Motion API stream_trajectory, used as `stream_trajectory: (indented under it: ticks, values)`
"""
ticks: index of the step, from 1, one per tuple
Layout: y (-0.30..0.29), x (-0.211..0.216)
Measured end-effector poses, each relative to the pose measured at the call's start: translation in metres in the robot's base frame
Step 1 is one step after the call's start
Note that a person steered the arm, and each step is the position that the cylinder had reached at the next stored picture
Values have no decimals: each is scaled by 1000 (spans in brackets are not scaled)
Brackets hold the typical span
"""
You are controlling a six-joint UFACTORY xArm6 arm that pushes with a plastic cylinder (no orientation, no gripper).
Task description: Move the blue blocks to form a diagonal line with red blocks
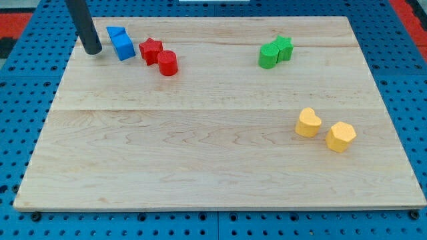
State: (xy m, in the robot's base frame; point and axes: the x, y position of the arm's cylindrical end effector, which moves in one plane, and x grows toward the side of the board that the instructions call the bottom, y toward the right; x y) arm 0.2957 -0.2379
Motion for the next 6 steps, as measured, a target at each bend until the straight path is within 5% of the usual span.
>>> stream_trajectory:
  ticks: [3,6]
  values:
    - [55,-24]
    - [-39,-1]
